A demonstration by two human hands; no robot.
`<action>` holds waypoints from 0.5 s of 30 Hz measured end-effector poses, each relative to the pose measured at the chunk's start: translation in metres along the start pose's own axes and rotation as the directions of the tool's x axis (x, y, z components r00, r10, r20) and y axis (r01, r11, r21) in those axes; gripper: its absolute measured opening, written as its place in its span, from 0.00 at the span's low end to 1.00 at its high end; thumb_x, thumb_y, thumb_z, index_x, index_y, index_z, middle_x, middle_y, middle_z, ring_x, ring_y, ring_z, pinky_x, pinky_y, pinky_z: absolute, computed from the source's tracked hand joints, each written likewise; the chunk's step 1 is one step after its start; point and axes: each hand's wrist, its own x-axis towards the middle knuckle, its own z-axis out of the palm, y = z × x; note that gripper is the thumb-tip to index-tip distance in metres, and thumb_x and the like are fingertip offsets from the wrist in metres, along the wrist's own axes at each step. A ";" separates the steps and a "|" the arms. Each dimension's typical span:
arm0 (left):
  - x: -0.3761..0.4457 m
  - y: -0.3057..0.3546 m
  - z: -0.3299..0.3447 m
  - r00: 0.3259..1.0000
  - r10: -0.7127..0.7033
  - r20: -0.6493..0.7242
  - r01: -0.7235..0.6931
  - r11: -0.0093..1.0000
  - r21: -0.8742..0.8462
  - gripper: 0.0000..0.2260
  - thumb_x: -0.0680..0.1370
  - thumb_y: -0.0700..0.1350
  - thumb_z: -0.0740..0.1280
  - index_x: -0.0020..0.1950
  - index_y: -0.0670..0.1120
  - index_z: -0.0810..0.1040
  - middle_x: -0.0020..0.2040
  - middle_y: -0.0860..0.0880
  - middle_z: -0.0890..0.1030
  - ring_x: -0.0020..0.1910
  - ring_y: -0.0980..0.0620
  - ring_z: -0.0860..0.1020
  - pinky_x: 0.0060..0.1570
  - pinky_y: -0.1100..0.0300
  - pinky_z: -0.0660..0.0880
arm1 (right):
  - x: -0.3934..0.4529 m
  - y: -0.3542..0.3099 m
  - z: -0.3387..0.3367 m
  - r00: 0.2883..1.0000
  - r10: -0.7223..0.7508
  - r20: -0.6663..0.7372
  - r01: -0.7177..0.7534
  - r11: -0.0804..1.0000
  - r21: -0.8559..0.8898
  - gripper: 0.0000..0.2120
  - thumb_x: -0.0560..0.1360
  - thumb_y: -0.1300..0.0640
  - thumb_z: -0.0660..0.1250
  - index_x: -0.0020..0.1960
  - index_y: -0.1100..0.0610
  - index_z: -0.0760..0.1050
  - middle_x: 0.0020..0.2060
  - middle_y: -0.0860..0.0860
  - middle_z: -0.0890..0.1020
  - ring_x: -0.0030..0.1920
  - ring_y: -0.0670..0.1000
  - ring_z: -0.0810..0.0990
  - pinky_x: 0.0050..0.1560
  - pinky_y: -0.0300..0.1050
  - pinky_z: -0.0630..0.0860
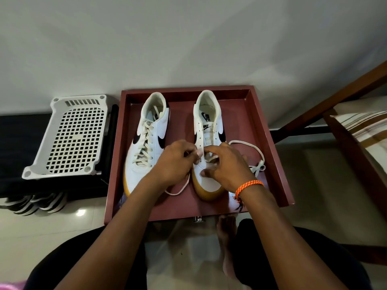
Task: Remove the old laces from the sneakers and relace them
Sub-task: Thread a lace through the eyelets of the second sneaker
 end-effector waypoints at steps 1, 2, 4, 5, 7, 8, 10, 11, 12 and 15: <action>-0.002 0.003 -0.003 1.000 -0.020 0.018 0.022 0.991 -0.129 0.17 0.85 0.46 0.68 0.36 0.48 0.80 0.38 0.54 0.80 0.34 0.55 0.77 0.43 0.51 0.76 | 0.000 0.000 0.000 1.000 -0.002 -0.002 0.002 1.000 0.003 0.23 0.68 0.49 0.83 0.61 0.41 0.80 0.50 0.43 0.74 0.58 0.50 0.79 0.56 0.51 0.63; -0.005 0.007 -0.006 0.998 -0.044 0.037 0.052 0.962 -0.270 0.17 0.86 0.45 0.67 0.38 0.43 0.81 0.39 0.52 0.81 0.37 0.52 0.78 0.45 0.47 0.78 | 0.001 -0.001 0.001 1.000 -0.004 -0.001 0.004 1.000 0.003 0.24 0.68 0.49 0.83 0.61 0.41 0.80 0.49 0.43 0.74 0.58 0.50 0.79 0.56 0.52 0.64; -0.010 0.016 -0.014 0.994 -0.079 0.079 0.109 0.853 -0.511 0.15 0.87 0.44 0.65 0.46 0.35 0.81 0.42 0.47 0.84 0.44 0.46 0.82 0.53 0.45 0.80 | -0.001 -0.003 0.001 1.000 -0.008 0.004 0.008 1.000 -0.001 0.27 0.68 0.49 0.83 0.65 0.40 0.79 0.50 0.43 0.73 0.58 0.49 0.79 0.58 0.53 0.66; -0.011 0.019 -0.019 0.992 -0.077 0.102 0.122 0.798 -0.589 0.15 0.86 0.44 0.65 0.50 0.33 0.81 0.46 0.45 0.85 0.49 0.43 0.84 0.59 0.44 0.81 | -0.001 -0.003 0.001 1.000 -0.013 0.004 0.013 1.000 0.008 0.29 0.68 0.49 0.83 0.66 0.39 0.79 0.51 0.42 0.73 0.58 0.48 0.80 0.60 0.53 0.66; -0.013 0.025 -0.029 0.988 -0.034 0.150 0.132 0.693 -0.709 0.14 0.86 0.45 0.64 0.52 0.33 0.81 0.55 0.40 0.85 0.62 0.37 0.84 0.65 0.43 0.81 | -0.002 -0.002 0.001 1.000 -0.019 0.005 0.019 0.999 0.038 0.31 0.68 0.50 0.83 0.68 0.38 0.78 0.51 0.42 0.73 0.58 0.46 0.80 0.63 0.54 0.66; -0.015 0.027 -0.032 0.986 -0.004 0.167 0.131 0.640 -0.757 0.14 0.86 0.44 0.64 0.50 0.34 0.79 0.59 0.38 0.83 0.64 0.35 0.83 0.65 0.41 0.80 | -0.001 -0.001 0.000 1.000 -0.018 0.010 0.018 0.999 0.042 0.31 0.69 0.50 0.83 0.69 0.38 0.77 0.51 0.42 0.73 0.58 0.46 0.80 0.63 0.54 0.66; -0.017 0.029 -0.036 0.983 0.035 0.180 0.134 0.528 -0.839 0.14 0.86 0.44 0.63 0.45 0.38 0.79 0.57 0.36 0.80 0.62 0.35 0.83 0.65 0.38 0.80 | 0.000 0.001 -0.001 1.000 -0.013 0.023 0.013 0.999 0.030 0.29 0.69 0.49 0.83 0.67 0.40 0.78 0.51 0.42 0.74 0.60 0.48 0.79 0.63 0.54 0.68; -0.016 0.028 -0.036 0.984 0.024 0.175 0.143 0.467 -0.873 0.15 0.86 0.44 0.62 0.43 0.40 0.78 0.54 0.37 0.81 0.58 0.37 0.85 0.64 0.38 0.81 | 0.001 0.002 -0.002 0.999 -0.012 0.029 0.011 0.999 0.031 0.28 0.69 0.49 0.83 0.67 0.42 0.79 0.51 0.43 0.74 0.60 0.50 0.80 0.65 0.55 0.69; -0.015 0.027 -0.036 0.986 -0.020 0.167 0.160 0.418 -0.894 0.15 0.87 0.44 0.62 0.42 0.41 0.77 0.50 0.39 0.82 0.51 0.41 0.86 0.60 0.39 0.83 | 0.001 0.003 -0.001 0.999 -0.010 0.035 0.008 0.999 0.048 0.27 0.69 0.49 0.82 0.66 0.43 0.80 0.51 0.43 0.75 0.59 0.51 0.80 0.65 0.57 0.71; -0.008 0.019 -0.030 0.965 -0.261 -0.017 0.161 0.643 -0.748 0.13 0.86 0.44 0.64 0.43 0.43 0.76 0.39 0.43 0.81 0.32 0.46 0.80 0.38 0.51 0.82 | 0.002 0.008 -0.006 1.000 -0.019 0.017 0.016 0.989 0.146 0.22 0.72 0.53 0.79 0.65 0.41 0.81 0.44 0.39 0.78 0.55 0.51 0.81 0.64 0.61 0.75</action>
